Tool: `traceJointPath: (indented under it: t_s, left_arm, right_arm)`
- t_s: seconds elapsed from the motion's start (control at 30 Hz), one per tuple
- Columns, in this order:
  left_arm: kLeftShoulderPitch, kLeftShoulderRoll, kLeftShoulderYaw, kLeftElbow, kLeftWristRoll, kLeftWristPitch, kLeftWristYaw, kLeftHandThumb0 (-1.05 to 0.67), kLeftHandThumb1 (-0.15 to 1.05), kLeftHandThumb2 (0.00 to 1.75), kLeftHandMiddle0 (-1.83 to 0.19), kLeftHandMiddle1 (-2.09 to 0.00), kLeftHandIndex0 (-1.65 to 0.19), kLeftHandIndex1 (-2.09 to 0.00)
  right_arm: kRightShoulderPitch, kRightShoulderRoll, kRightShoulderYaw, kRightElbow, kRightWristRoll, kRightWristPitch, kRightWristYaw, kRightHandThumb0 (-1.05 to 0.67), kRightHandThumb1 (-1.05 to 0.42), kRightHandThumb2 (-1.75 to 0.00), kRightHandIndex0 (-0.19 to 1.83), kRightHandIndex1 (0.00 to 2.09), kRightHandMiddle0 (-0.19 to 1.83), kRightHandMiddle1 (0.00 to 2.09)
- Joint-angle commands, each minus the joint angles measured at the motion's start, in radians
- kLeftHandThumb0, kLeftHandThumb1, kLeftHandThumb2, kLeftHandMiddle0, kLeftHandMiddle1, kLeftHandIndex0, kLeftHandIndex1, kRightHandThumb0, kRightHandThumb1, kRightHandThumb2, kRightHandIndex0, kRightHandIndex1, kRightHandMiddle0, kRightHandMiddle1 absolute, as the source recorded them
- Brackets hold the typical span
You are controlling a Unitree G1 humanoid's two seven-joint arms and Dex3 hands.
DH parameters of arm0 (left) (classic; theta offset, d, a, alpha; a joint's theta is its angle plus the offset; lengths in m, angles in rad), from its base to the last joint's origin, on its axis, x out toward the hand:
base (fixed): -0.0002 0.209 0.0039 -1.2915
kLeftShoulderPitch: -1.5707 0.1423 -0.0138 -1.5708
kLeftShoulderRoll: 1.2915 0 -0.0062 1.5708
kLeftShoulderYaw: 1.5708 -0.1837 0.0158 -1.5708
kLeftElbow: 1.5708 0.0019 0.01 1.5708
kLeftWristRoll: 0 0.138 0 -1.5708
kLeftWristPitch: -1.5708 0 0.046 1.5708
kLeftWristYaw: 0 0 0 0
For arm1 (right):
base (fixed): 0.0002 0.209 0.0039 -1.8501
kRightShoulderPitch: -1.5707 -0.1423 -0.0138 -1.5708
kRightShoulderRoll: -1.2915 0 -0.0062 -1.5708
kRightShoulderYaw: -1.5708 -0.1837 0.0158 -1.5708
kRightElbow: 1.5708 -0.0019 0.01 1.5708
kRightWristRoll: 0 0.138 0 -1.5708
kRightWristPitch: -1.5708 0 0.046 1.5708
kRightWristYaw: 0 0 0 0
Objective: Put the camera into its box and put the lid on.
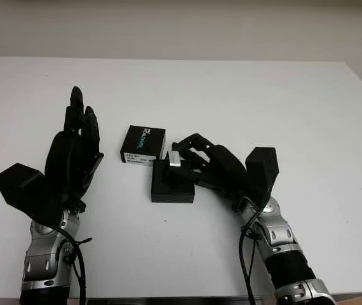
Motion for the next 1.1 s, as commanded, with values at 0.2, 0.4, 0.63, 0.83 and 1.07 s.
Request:
traceJointPath:
  t_s: [0.2,0.4,0.63,0.83,1.07]
  left_arm:
    - [0.002,-0.001,-0.004,-0.001,0.003,-0.007,0.001,-0.78,1.05,0.58,0.19,0.00,0.19,0.00]
    - [0.001,-0.007,-0.003,0.001,0.000,-0.004,0.005,-0.79,1.05,0.57,0.19,0.00,0.19,0.00]
    - [0.000,-0.007,-0.001,0.001,-0.005,-0.002,0.003,-0.79,1.05,0.56,0.19,0.00,0.19,0.00]
    - [0.004,-0.005,-0.004,-0.002,0.002,-0.005,0.004,-0.78,1.05,0.57,0.19,0.00,0.19,0.00]
    - [0.005,-0.001,-0.003,0.002,0.001,-0.008,-0.006,-0.78,1.05,0.58,0.19,0.00,0.19,0.00]
  right_arm:
    - [0.027,-0.013,0.018,-0.026,-0.043,-0.035,0.005,-0.37,-1.02,-0.05,0.19,0.17,0.25,1.72]
    - [0.045,-0.011,0.015,-0.059,-0.040,-0.003,0.009,-0.37,-1.02,-0.05,0.17,0.15,0.22,1.71]
    - [0.074,0.021,0.034,-0.136,-0.048,0.059,-0.038,-0.39,-1.02,-0.05,0.17,0.14,0.23,1.70]
    - [0.098,0.053,0.050,-0.154,-0.066,0.061,-0.101,-0.39,-1.03,-0.06,0.17,0.13,0.22,1.73]
    - [0.113,0.079,0.055,-0.134,-0.085,0.033,-0.154,-0.39,-1.04,-0.06,0.17,0.11,0.19,1.72]
